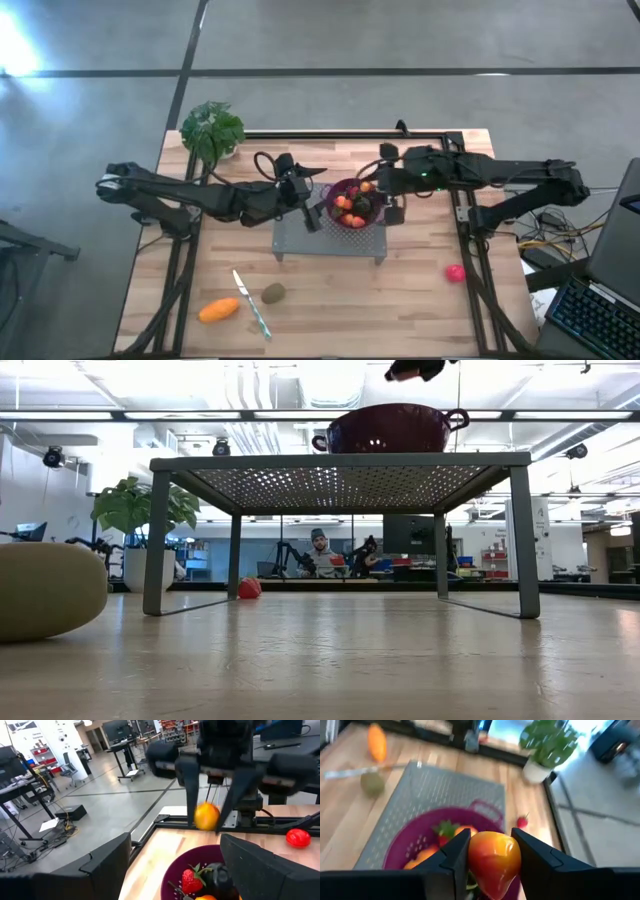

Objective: Pick & Place Fruit
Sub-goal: Put the pear in the purple strainer bowl on the shelf, then put the strawberry in the purple strainer bowl on the shelf

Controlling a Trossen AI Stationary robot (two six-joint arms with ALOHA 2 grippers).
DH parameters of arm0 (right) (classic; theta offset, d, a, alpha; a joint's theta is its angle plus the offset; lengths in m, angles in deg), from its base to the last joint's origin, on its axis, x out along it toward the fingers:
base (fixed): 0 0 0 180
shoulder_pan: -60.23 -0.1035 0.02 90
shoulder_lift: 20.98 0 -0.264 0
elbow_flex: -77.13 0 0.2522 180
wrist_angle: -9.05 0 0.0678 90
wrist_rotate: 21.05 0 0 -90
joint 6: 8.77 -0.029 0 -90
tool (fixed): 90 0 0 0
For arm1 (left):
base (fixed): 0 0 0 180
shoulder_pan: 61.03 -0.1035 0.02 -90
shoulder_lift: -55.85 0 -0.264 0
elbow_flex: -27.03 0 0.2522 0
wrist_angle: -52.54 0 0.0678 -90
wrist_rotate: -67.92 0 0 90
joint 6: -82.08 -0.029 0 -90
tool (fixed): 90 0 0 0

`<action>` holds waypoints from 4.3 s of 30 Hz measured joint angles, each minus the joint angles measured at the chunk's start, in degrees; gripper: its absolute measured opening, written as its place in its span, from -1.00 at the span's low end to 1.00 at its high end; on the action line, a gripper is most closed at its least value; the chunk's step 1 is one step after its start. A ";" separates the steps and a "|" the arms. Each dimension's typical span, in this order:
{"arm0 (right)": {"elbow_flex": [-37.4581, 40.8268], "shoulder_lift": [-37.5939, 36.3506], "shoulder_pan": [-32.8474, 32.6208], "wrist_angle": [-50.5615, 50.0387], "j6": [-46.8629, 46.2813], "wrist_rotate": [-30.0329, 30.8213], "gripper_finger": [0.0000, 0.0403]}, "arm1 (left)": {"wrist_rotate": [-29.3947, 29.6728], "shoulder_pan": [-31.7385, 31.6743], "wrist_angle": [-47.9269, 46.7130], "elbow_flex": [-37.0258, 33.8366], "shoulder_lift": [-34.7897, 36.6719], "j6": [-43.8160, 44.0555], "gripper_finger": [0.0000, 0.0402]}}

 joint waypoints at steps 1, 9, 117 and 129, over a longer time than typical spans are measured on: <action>-0.75 1.08 -0.03 -1.40 0.00 -0.10 -0.34 | -0.01 0.01 -0.14 0.00 0.16 -0.02 0.54; -3.44 7.41 -0.04 -5.89 -1.49 -0.40 -0.43 | 1.17 -0.01 -3.88 0.00 1.48 0.31 0.54; -7.39 -17.85 3.21 -15.55 -6.24 12.33 -0.03 | -29.50 -43.12 -52.54 10.32 -21.74 45.43 0.54; -7.39 -17.83 3.23 -16.46 -7.06 12.33 0.10 | -29.50 -43.11 -52.13 10.29 -25.19 45.68 0.53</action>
